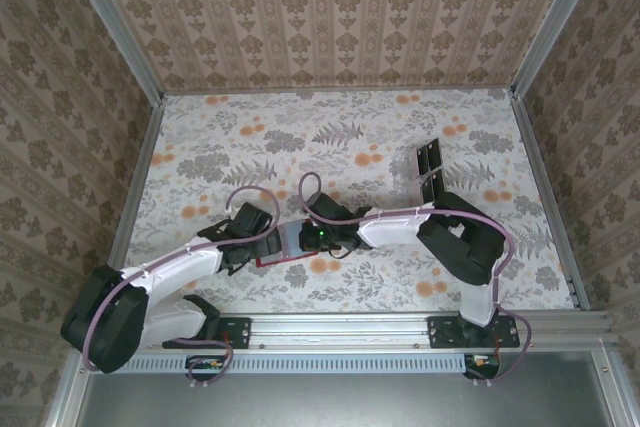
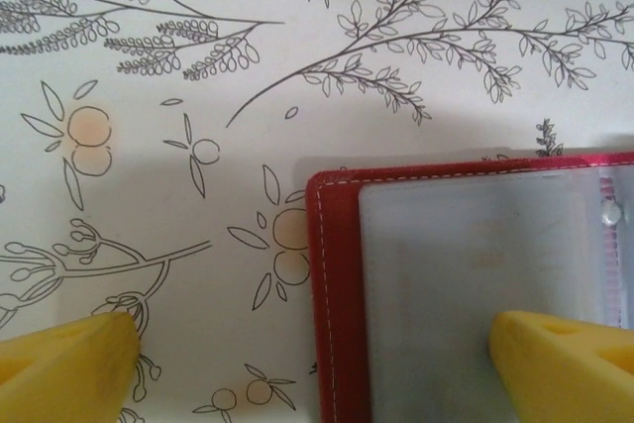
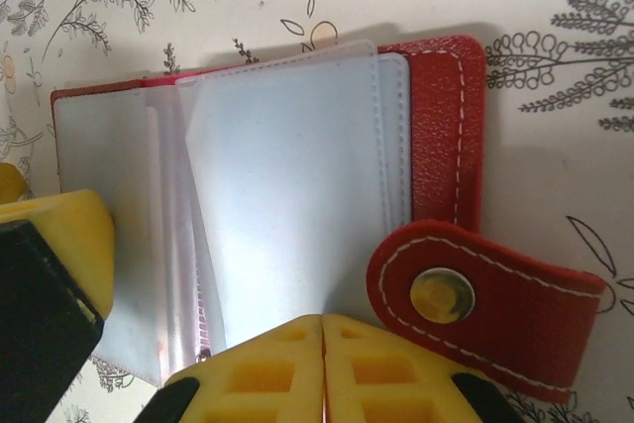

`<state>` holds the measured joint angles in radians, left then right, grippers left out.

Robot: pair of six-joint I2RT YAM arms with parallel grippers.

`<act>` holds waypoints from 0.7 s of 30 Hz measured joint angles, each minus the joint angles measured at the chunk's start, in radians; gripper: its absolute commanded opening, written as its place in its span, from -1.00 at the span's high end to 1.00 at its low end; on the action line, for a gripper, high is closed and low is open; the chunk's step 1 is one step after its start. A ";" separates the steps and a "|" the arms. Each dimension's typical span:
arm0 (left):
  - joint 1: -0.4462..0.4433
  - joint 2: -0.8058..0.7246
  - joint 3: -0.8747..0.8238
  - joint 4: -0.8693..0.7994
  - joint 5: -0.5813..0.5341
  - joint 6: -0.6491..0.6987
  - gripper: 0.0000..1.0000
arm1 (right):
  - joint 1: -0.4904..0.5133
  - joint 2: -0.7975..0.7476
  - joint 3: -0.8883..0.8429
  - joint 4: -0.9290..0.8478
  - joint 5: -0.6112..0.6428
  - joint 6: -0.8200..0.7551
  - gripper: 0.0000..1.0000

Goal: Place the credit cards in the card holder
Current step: Move the card holder to the center of the table.

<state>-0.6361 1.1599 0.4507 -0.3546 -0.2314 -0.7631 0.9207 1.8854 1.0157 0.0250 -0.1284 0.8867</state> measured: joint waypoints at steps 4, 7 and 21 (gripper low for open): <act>0.000 0.000 0.001 0.002 -0.001 0.001 -1.00 | -0.007 -0.026 -0.031 0.003 0.040 0.016 0.85; 0.000 0.002 0.006 0.007 0.000 0.005 -1.00 | -0.016 -0.053 -0.062 0.002 0.073 0.036 0.85; 0.000 0.084 0.119 0.092 0.066 0.045 -1.00 | -0.040 -0.264 -0.180 -0.072 0.115 -0.011 0.41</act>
<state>-0.6365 1.2442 0.5694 -0.2626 -0.1654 -0.7177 0.8806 1.6211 0.8360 -0.0475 -0.0135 0.8753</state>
